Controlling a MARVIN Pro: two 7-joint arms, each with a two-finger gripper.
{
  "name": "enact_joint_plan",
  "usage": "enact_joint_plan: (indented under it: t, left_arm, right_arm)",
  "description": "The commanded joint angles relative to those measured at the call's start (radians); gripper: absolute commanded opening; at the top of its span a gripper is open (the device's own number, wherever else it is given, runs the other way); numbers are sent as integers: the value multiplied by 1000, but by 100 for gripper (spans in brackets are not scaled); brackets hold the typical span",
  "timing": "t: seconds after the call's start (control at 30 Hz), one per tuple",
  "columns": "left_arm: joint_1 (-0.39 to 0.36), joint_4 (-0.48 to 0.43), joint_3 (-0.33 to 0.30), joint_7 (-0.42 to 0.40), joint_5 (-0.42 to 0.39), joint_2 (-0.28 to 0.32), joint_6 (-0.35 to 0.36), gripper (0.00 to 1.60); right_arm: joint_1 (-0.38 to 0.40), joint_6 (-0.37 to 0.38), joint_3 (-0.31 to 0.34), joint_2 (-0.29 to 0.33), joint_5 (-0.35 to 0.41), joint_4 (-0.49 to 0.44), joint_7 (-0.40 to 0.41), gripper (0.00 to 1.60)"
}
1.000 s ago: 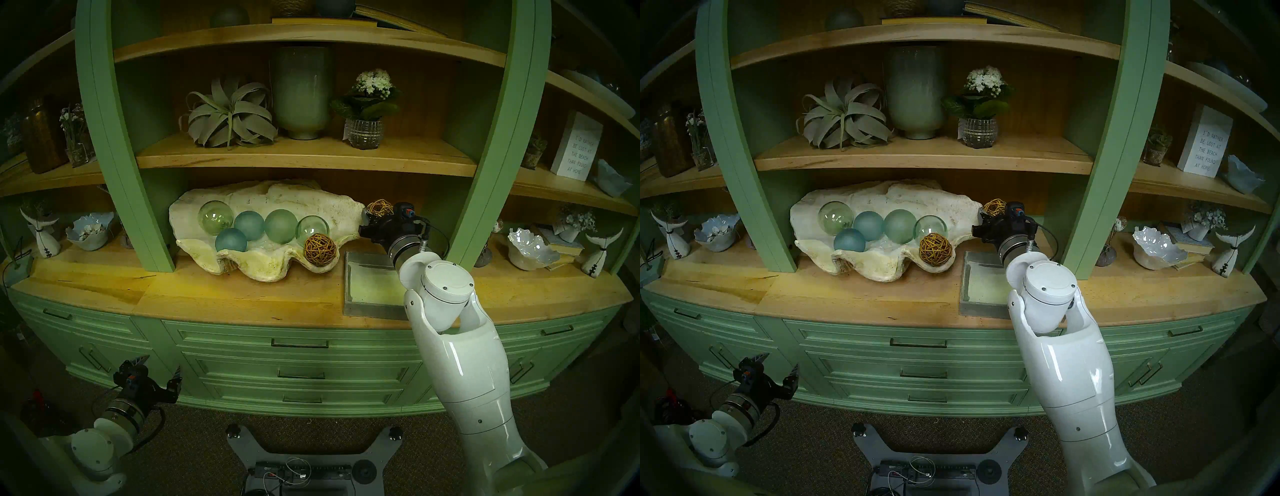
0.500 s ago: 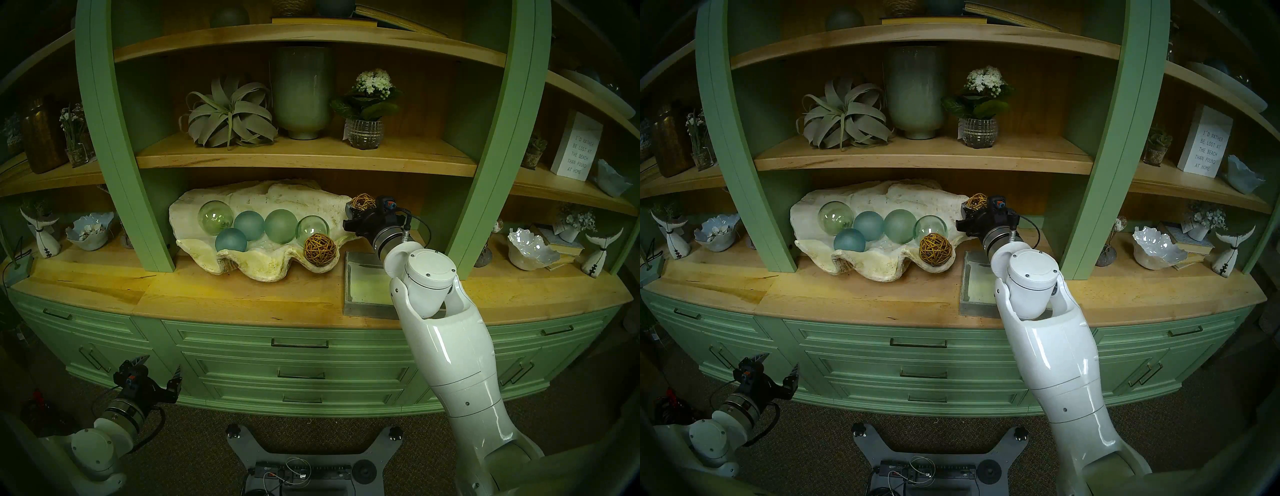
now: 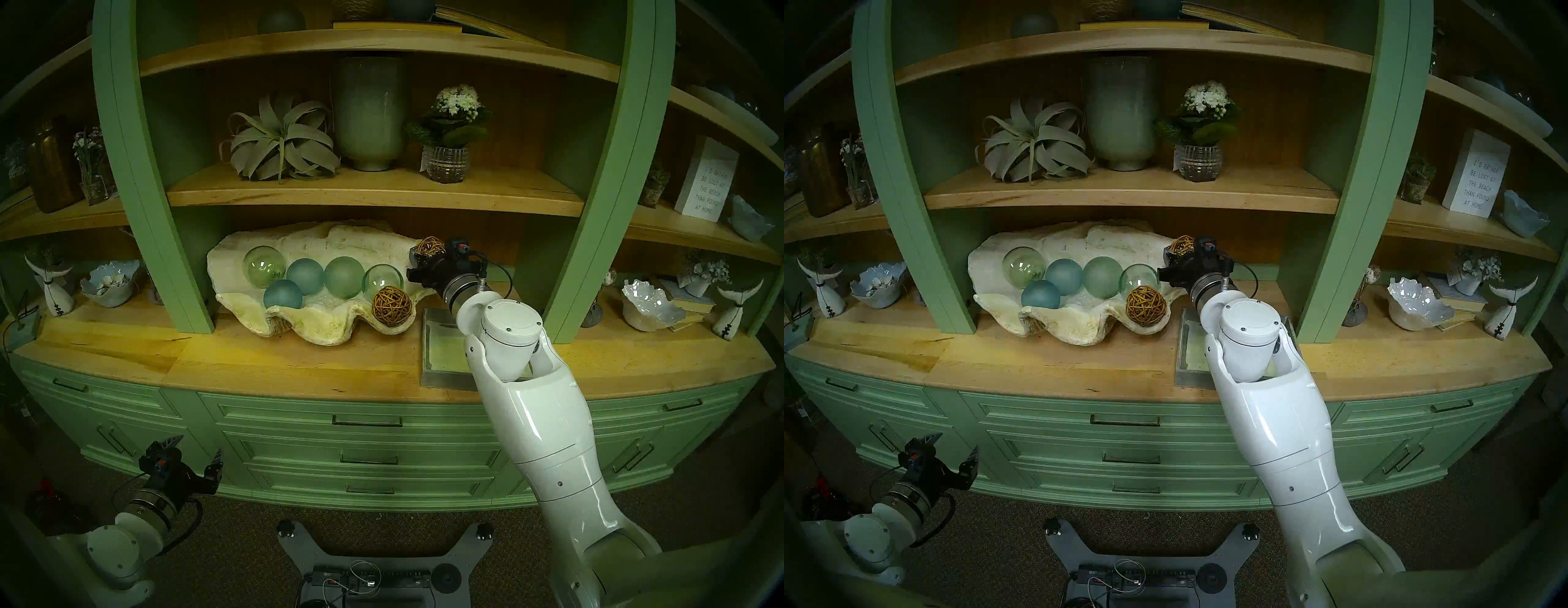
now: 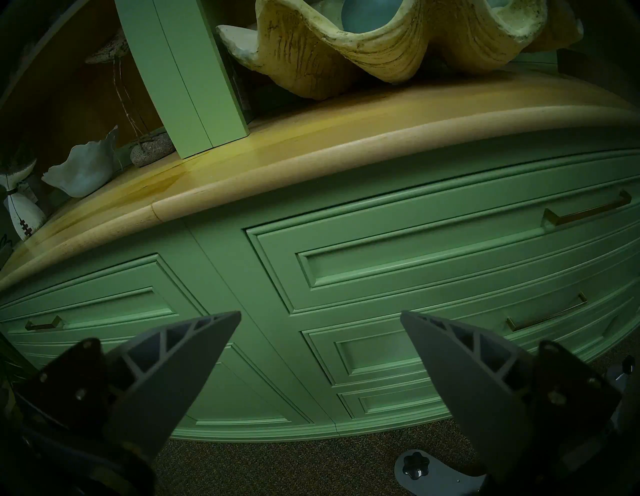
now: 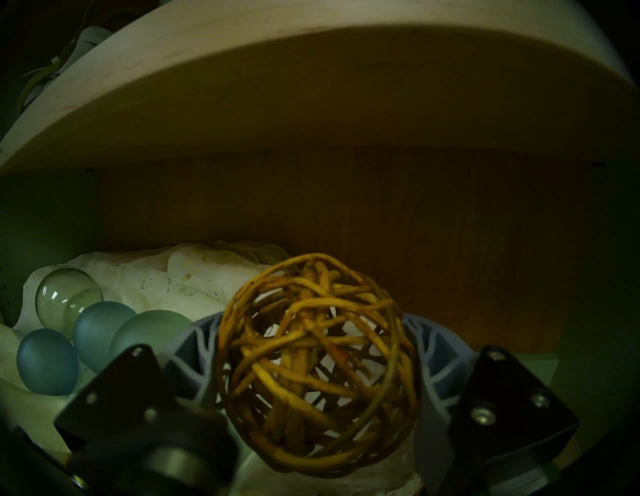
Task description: Put wooden balls into bowl
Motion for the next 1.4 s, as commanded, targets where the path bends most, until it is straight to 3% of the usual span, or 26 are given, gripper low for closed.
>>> enact_joint_plan:
  t: [0.0, 0.17, 0.2, 0.27, 0.3, 0.53, 0.73, 0.77, 0.8, 0.83, 1.3, 1.33, 1.37]
  left_arm:
    - [-2, -11, -13, 0, 2, 1, -15, 160]
    - [-1, -11, -13, 0, 2, 1, -16, 160]
    - [-1, -11, -13, 0, 2, 1, -16, 160]
    - [-1, -11, -13, 0, 2, 1, -16, 160]
    - [-1, -11, -13, 0, 2, 1, -16, 160]
    - [-1, -11, -13, 0, 2, 2, -17, 160]
    - [-1, -11, -13, 0, 2, 2, -17, 160]
    - [-1, -11, -13, 0, 2, 2, -17, 160]
    - [-1, -11, -13, 0, 2, 2, -17, 160]
    - [-1, -11, -13, 0, 2, 2, -17, 160]
    - [-1, -11, -13, 0, 2, 2, -17, 160]
    - [-1, -11, -13, 0, 2, 2, -17, 160]
    - [-1, -11, -13, 0, 2, 2, -17, 160]
  right_arm:
    - [39, -20, 5, -9, -6, -22, -5, 0]
    - [31, -12, 7, -12, -10, -27, -7, 0]
    - [28, -13, 7, -12, -10, -27, -7, 16]
    - [23, -11, 6, -11, -11, -29, -6, 16]
    - [21, -13, 5, -11, -12, -29, -7, 29]
    - [11, -9, 1, -12, -15, -25, -7, 25]
    - [12, -7, 1, -15, -16, -20, -8, 34]
    - [12, -8, 1, -16, -16, -18, -8, 48]
    - [13, -7, 0, -17, -17, -15, -8, 48]
    - [13, -8, 0, -17, -17, -12, -8, 63]
    - [12, -9, 1, -19, -19, -4, -4, 80]
    - [12, -9, 1, -19, -19, -4, -3, 100]
    - [12, -9, 2, -19, -20, -3, -3, 100]
